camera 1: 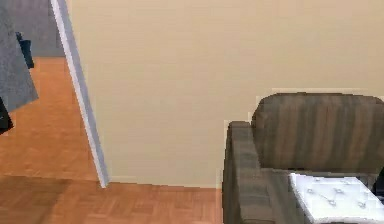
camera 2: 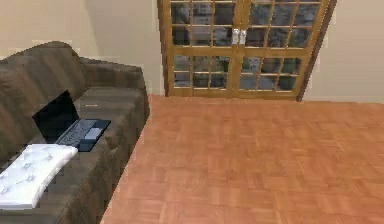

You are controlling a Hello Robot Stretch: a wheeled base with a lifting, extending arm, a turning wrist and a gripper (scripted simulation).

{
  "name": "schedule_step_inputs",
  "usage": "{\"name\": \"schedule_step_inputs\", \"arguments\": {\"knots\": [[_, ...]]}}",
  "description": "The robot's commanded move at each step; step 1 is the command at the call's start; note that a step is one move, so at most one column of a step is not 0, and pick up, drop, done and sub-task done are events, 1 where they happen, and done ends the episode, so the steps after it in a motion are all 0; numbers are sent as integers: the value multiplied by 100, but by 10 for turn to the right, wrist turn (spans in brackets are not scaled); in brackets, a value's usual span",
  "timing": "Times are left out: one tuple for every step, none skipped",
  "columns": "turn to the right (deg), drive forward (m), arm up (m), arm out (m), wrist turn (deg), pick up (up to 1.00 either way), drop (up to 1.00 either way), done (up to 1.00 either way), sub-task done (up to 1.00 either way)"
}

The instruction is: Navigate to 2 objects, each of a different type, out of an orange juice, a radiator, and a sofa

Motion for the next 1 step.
{"name": "schedule_step_inputs", "arguments": {"knots": [[450, 0, 0, 0, 0, 0, 0, 0, 0]]}}
